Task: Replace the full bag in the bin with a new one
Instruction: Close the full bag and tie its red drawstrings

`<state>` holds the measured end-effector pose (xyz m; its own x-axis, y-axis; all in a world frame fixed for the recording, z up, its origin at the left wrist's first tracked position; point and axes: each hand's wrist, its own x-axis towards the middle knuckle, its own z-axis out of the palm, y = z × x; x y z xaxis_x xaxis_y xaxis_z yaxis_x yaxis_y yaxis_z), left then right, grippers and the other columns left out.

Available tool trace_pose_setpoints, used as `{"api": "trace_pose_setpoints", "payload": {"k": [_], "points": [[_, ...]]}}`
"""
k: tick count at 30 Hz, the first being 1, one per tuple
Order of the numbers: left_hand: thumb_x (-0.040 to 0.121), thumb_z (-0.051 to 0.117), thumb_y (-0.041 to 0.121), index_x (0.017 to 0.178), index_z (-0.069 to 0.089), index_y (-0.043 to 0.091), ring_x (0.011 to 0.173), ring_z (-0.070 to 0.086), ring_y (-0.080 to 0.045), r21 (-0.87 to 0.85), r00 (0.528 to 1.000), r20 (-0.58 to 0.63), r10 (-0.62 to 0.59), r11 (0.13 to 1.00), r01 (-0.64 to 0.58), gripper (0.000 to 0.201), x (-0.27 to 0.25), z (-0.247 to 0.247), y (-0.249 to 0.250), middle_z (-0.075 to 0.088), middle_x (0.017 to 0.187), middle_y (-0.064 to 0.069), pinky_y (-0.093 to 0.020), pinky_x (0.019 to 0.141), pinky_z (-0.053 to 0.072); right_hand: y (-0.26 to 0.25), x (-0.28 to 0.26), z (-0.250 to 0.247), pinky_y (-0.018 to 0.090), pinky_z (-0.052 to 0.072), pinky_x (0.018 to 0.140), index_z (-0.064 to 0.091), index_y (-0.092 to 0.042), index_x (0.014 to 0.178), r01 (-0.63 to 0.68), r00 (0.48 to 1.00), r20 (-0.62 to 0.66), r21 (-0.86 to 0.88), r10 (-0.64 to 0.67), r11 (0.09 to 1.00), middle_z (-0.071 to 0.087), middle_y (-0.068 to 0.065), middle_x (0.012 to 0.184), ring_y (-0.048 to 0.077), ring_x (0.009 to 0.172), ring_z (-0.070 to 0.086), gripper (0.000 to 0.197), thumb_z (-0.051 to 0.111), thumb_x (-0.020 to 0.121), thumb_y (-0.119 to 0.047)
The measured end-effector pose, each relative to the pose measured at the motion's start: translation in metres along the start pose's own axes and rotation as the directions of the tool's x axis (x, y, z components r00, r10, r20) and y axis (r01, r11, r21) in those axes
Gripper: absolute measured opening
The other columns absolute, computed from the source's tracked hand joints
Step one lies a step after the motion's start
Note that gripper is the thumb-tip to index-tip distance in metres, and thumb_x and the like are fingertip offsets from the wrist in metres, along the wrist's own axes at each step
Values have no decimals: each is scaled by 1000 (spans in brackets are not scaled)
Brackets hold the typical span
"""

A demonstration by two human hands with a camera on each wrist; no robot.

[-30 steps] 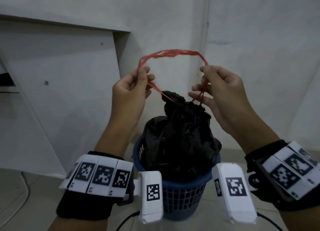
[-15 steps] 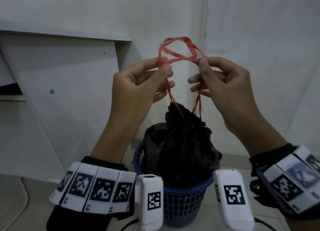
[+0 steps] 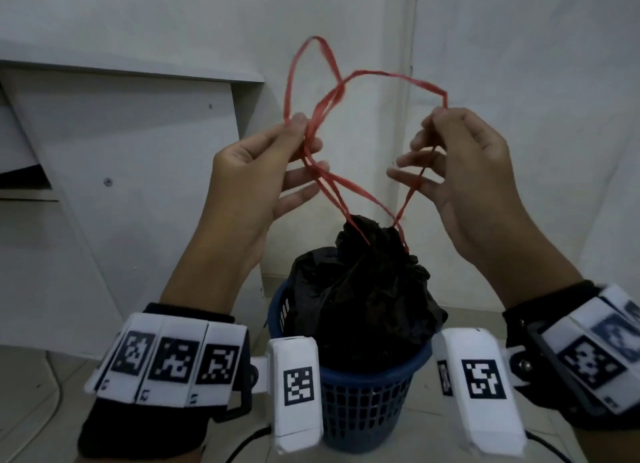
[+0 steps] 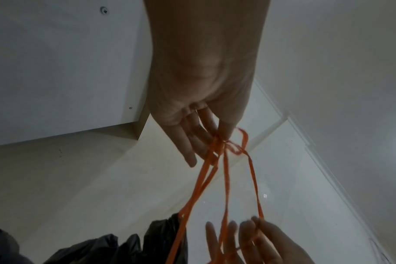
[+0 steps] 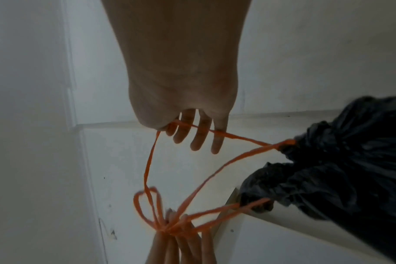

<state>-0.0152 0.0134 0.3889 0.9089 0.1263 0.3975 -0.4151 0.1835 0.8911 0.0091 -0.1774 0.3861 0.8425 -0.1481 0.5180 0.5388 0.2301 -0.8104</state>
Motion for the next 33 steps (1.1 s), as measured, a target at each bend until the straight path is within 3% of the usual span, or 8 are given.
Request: {"api": "trace_pose_setpoints", "payload": {"k": [7, 11, 15, 18, 21, 24, 28, 33], "points": [[100, 59, 31, 100, 73, 17, 61, 53, -8, -119, 996, -65, -64, 991, 56, 20, 5, -5, -5, 59, 73, 4, -26, 68, 54, 1, 1, -10, 37, 51, 64, 61, -19, 85, -129, 979, -162, -3, 127, 992, 32, -5, 54, 12, 45, 31, 17, 54, 99, -25], [104, 48, 31, 88, 66, 19, 64, 56, -10, -175, 999, 3, -52, 983, 52, 27, 3, 3, 5, 63, 71, 5, -30, 70, 55, -9, 4, -3, 38, 60, 74, 57, -22, 84, -98, 986, -141, -42, 92, 994, 56, -2, 84, 12, 73, 57, 20, 47, 101, -25], [106, 38, 31, 78, 49, 24, 94, 72, -19, -110, 998, 57, -16, 994, 22, 31, 0, 14, 10, 78, 97, 3, -40, 90, 55, -13, 6, 1, 52, 57, 86, 46, -27, 102, -200, 980, 21, -3, 200, 980, 70, 4, 115, 30, 98, 72, 20, 31, 106, -40], [108, 35, 30, 80, 45, 22, 58, 67, -15, -220, 994, 81, -75, 971, 91, 30, -4, 23, 7, 66, 64, 7, -34, 77, 58, -6, 0, 4, 47, 59, 77, 26, -32, 120, -268, 949, 172, 6, 263, 963, 77, 9, 98, 29, 85, 75, 24, 20, 106, -51], [108, 33, 41, 85, 49, 20, 40, 24, -6, -263, 986, 100, -136, 952, 157, 35, -5, 28, 2, 29, 51, 9, -19, 41, 35, 4, -2, 2, 32, 49, 57, 33, -31, 101, -192, 964, 153, -170, 218, 967, 60, -2, 73, 17, 65, 52, 12, 44, 104, -34], [98, 38, 64, 96, 60, 20, 45, 21, -6, -110, 965, 146, -217, 966, 234, 50, -4, 31, -7, 27, 59, 9, -19, 42, 26, 12, -2, 0, 27, 39, 53, 34, -36, 90, -92, 970, 180, -361, 166, 928, 38, -4, 73, 11, 62, 38, 28, 54, 98, -18], [88, 57, 68, 105, 68, 16, 47, 33, -7, 231, 985, -1, -171, 959, 166, 55, -5, 31, -27, 31, 54, 12, -24, 53, 34, 14, -5, 3, 28, 33, 52, 36, -27, 74, -31, 952, 281, -307, 122, 951, 32, -8, 64, 11, 58, 31, 31, 52, 94, -10], [90, 57, 65, 84, 63, 25, 57, 42, -11, 246, 989, -99, -109, 960, 131, 41, -9, 35, -48, 42, 56, 10, -31, 60, 40, 7, -8, 9, 31, 24, 51, 35, -22, 65, -73, 949, 292, -162, 118, 984, 32, -5, 57, 15, 55, 24, 30, 46, 90, -33]]}}
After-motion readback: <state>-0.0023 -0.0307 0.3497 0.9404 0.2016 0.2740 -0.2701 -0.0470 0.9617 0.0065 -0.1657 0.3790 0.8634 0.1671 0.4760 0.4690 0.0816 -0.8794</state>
